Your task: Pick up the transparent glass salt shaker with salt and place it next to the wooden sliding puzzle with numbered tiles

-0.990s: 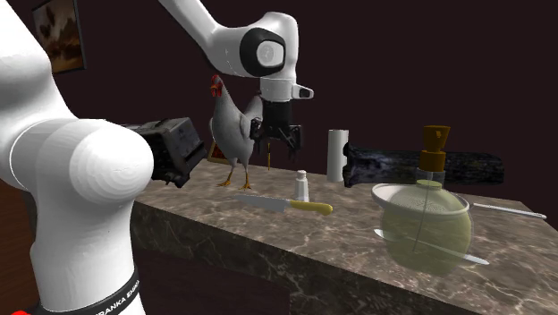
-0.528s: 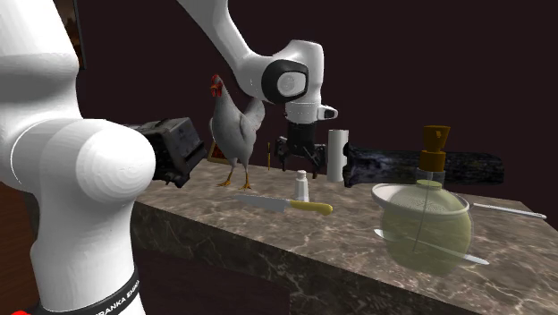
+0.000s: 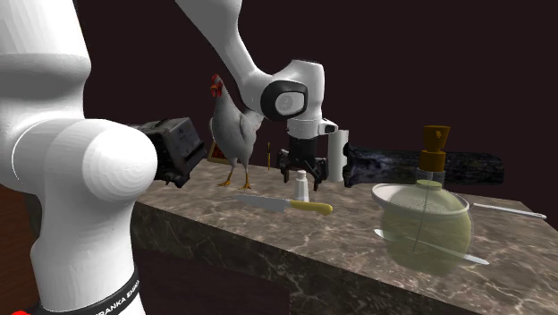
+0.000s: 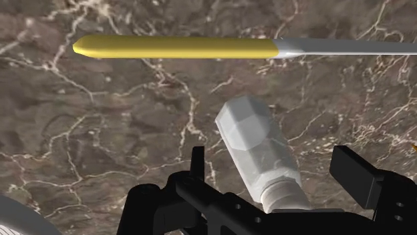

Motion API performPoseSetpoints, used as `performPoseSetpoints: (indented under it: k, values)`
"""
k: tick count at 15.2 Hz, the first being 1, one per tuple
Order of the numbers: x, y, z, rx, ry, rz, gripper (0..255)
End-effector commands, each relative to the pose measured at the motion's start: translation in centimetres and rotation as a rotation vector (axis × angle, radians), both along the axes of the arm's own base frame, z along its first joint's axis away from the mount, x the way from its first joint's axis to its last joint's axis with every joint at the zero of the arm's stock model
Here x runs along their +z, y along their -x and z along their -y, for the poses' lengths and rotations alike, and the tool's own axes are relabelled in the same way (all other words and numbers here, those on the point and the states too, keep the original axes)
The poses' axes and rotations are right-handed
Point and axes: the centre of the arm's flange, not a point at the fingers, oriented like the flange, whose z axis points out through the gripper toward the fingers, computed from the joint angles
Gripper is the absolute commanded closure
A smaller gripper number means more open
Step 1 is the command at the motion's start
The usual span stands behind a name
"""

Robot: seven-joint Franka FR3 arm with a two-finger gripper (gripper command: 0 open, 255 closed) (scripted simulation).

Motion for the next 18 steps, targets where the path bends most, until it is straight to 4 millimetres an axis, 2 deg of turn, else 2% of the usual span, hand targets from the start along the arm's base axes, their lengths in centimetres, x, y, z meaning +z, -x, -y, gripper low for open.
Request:
performPoseSetpoints:
  k: [1,6,7,16,18]
  values:
    - [-0.1,-0.1,-0.1,0.000,0.000,0.000,0]
    - [-0.1,-0.1,-0.1,0.000,0.000,0.000,0]
    - [-0.1,-0.1,-0.1,0.000,0.000,0.000,255]
    - [-0.1,-0.1,-0.1,0.000,0.000,0.000,255]
    - [0.9,-0.1,-0.1,0.000,0.000,0.000,255]
